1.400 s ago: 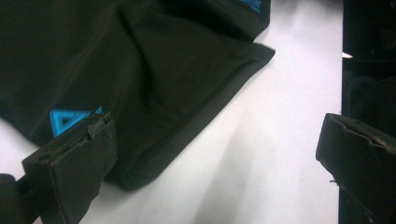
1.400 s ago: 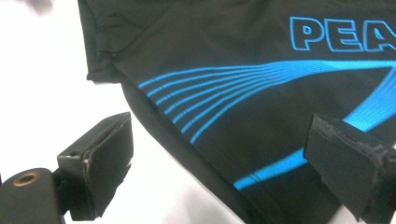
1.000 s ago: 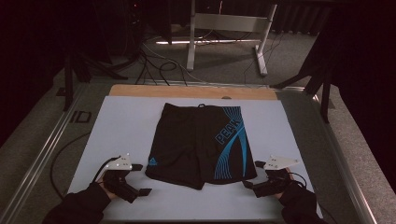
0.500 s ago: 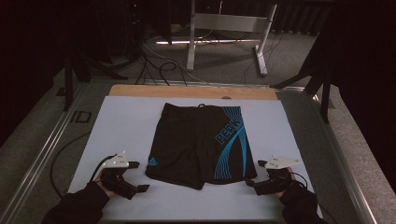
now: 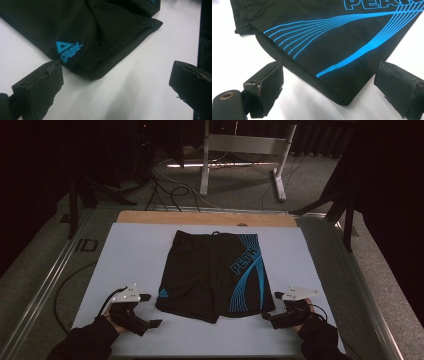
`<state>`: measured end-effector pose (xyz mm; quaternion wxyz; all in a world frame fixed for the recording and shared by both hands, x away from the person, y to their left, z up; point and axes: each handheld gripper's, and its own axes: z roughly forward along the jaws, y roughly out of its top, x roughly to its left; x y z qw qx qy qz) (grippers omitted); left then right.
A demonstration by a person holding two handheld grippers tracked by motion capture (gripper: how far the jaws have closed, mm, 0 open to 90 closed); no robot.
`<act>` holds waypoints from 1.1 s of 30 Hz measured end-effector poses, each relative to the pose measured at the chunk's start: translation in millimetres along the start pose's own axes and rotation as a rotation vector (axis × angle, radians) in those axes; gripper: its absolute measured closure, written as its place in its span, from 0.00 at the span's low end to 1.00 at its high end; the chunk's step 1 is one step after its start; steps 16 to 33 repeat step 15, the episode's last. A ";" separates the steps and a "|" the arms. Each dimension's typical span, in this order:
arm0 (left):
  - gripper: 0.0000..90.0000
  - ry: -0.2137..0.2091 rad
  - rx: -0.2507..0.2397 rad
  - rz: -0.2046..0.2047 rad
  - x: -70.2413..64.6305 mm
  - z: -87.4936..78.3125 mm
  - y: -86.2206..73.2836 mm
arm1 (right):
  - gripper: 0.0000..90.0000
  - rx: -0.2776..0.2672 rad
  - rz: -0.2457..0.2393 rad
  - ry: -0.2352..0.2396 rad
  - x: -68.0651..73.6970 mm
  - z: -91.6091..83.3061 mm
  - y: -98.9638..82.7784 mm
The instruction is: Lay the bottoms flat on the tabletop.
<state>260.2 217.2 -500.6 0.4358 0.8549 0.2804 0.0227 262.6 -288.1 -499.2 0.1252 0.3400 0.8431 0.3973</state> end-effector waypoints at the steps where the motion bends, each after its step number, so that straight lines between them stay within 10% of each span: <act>1: 0.00 -0.001 -0.001 0.000 -0.2 0.2 0.0 | 0.10 0.000 -0.001 0.004 -0.2 0.0 0.0; 33: 0.00 -0.004 -0.008 -0.011 1.3 -0.6 -0.7 | 0.10 0.015 -0.008 0.008 0.0 1.4 -0.6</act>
